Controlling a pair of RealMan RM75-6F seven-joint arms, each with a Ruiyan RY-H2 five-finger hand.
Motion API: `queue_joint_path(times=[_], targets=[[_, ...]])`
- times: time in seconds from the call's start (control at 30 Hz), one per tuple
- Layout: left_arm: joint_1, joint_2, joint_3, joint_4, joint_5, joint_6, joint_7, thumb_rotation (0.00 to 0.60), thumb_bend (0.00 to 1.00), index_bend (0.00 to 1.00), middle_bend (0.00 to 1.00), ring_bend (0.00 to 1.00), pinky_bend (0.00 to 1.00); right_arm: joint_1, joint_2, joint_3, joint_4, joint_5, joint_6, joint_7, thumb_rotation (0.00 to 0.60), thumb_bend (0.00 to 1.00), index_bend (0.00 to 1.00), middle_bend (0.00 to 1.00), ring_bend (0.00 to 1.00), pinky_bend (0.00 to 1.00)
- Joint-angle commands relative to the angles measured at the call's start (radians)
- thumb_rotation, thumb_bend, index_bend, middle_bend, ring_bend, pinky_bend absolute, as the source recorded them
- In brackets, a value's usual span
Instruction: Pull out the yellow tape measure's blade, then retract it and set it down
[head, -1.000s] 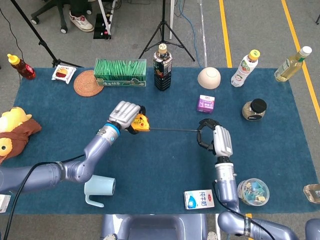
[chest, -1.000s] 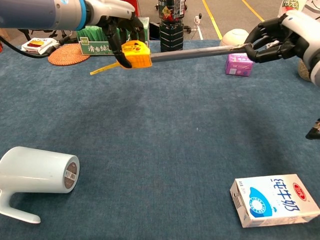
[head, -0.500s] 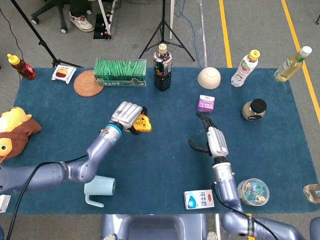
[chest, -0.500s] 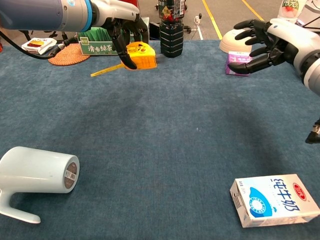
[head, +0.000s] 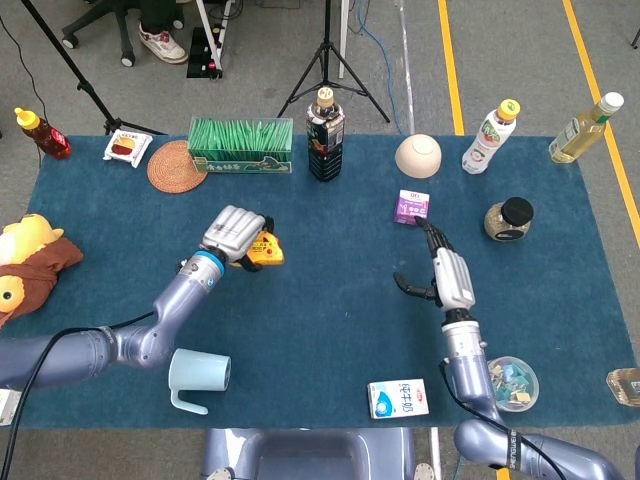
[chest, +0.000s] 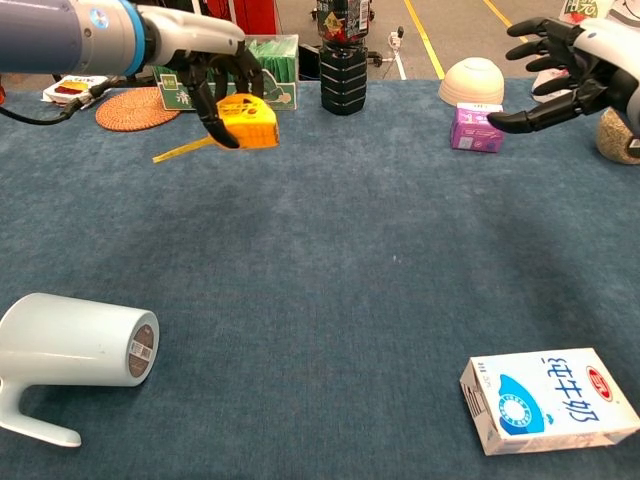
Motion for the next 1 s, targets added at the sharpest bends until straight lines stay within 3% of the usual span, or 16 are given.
queue_joint_path(times=[0.03, 0.37, 0.5, 0.57, 0.63, 0.7, 0.8, 1.0], targets=[[0.013, -0.007, 0.012, 0.015, 0.009, 0.002, -0.005, 0.600, 0.24, 0.54, 0.45, 0.39, 0.47, -0.005, 0.007, -0.001, 0.004, -0.004, 0.004, 0.009, 0.600, 0.29, 0.06, 0.12, 0.10, 0.13], [0.105, -0.054, 0.078, 0.127, 0.019, 0.001, -0.033, 0.600, 0.24, 0.54, 0.45, 0.39, 0.45, -0.017, 0.020, -0.022, 0.019, -0.013, 0.002, 0.019, 0.600, 0.29, 0.06, 0.12, 0.10, 0.13], [0.140, -0.072, 0.082, 0.176, 0.039, -0.018, -0.065, 0.600, 0.24, 0.54, 0.45, 0.39, 0.43, -0.016, 0.016, -0.025, 0.032, -0.014, -0.003, 0.027, 0.600, 0.29, 0.07, 0.12, 0.10, 0.13], [0.149, -0.076, 0.083, 0.191, 0.041, -0.038, -0.073, 0.600, 0.23, 0.53, 0.43, 0.34, 0.41, -0.016, 0.015, -0.027, 0.038, -0.015, -0.004, 0.028, 0.600, 0.29, 0.07, 0.12, 0.10, 0.13], [0.154, -0.075, 0.082, 0.197, 0.044, -0.052, -0.078, 0.600, 0.21, 0.45, 0.34, 0.24, 0.37, -0.016, 0.015, -0.027, 0.040, -0.016, -0.003, 0.027, 0.600, 0.29, 0.07, 0.12, 0.10, 0.13], [0.161, -0.071, 0.077, 0.196, 0.053, -0.057, -0.087, 0.600, 0.18, 0.32, 0.21, 0.12, 0.32, -0.015, 0.016, -0.028, 0.042, -0.017, -0.003, 0.025, 0.600, 0.29, 0.07, 0.12, 0.10, 0.13], [0.180, -0.057, 0.063, 0.183, 0.089, -0.043, -0.114, 0.600, 0.16, 0.15, 0.08, 0.01, 0.25, -0.014, 0.018, -0.027, 0.042, -0.018, -0.003, 0.022, 0.600, 0.29, 0.07, 0.12, 0.10, 0.13], [0.248, -0.022, 0.035, 0.127, 0.201, 0.034, -0.196, 0.599, 0.16, 0.09, 0.02, 0.00, 0.20, -0.013, 0.036, -0.037, 0.042, -0.037, -0.012, 0.024, 0.600, 0.29, 0.07, 0.12, 0.10, 0.13]])
